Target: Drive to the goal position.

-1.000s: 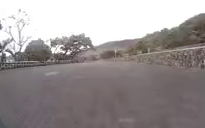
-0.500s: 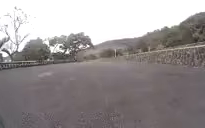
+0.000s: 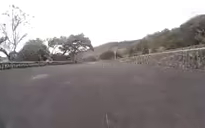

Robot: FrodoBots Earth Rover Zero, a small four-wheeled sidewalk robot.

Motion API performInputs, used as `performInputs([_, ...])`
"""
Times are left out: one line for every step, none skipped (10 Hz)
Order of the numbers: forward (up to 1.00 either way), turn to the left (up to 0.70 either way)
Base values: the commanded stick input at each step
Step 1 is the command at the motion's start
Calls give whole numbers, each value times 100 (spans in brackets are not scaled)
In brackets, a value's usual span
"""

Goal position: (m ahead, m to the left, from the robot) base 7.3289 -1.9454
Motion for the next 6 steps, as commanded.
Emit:
performInputs([70,16])
performInputs([70,4])
performInputs([70,0])
performInputs([70,0])
performInputs([70,0])
performInputs([70,0])
